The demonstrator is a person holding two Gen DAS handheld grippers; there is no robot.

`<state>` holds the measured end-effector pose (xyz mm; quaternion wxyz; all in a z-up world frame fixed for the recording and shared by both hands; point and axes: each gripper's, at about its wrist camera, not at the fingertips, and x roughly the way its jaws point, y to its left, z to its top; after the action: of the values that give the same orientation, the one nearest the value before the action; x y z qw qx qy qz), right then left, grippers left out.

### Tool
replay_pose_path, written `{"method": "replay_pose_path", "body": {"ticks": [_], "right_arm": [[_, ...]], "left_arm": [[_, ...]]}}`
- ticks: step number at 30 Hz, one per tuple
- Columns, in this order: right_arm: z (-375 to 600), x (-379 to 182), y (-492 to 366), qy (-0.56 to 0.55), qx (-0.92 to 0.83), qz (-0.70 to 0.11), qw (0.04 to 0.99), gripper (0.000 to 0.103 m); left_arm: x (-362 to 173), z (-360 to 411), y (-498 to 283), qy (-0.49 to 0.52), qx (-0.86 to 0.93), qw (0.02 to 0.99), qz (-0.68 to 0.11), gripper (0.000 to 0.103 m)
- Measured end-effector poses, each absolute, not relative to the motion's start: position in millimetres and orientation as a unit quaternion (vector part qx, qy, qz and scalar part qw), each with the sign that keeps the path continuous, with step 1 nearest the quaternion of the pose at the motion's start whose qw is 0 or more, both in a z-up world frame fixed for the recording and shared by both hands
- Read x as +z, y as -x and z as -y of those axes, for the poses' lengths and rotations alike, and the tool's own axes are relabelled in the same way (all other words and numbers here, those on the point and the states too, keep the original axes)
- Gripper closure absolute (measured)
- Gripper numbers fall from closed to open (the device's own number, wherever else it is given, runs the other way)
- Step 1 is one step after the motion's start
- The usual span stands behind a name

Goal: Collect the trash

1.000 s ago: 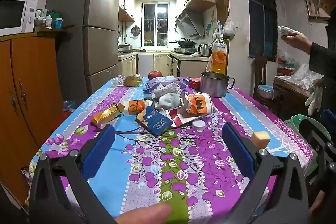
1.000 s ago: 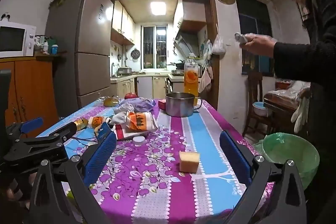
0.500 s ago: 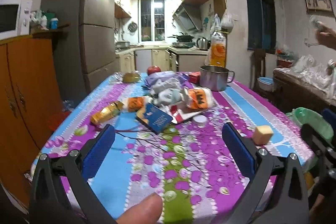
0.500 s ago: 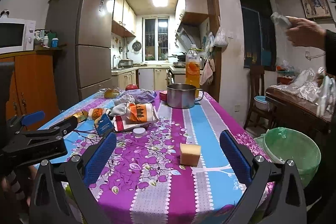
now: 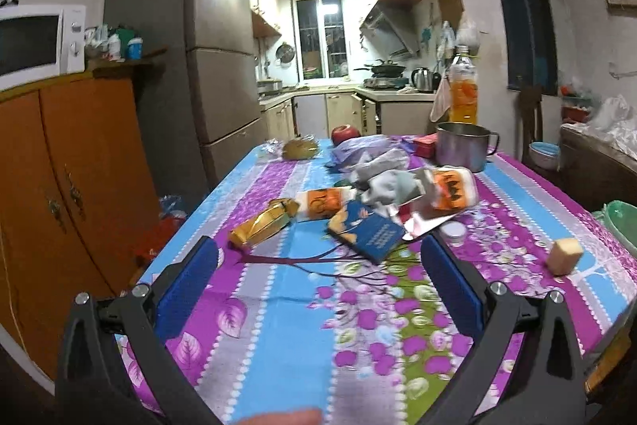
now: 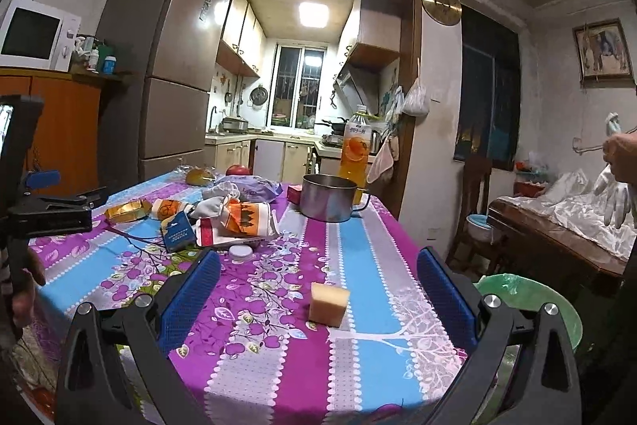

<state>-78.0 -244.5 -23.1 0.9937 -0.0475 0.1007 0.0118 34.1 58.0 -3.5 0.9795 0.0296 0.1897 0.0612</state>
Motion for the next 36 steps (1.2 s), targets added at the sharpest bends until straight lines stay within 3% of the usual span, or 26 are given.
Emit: {"method": "replay_pose_path", "body": {"ticks": [10,21,36], "right_arm": [[278,-63,23,-0.022,0.017,-0.205,0.978,0.005],[271,-75,-50,-0.032,0.02,-0.279,0.959,0.005],[265,-85,-87,-0.041,0.037,-0.31,0.949,0.005]], "left_arm": [[-48,-85,-113,0.05,-0.018,0.937,-0.347,0.005],[-72,-72,-234,0.14,0.013,0.877,-0.46,0.005],[-85,-60,-266,0.124,0.058,0.861,-0.489,0.005]]}}
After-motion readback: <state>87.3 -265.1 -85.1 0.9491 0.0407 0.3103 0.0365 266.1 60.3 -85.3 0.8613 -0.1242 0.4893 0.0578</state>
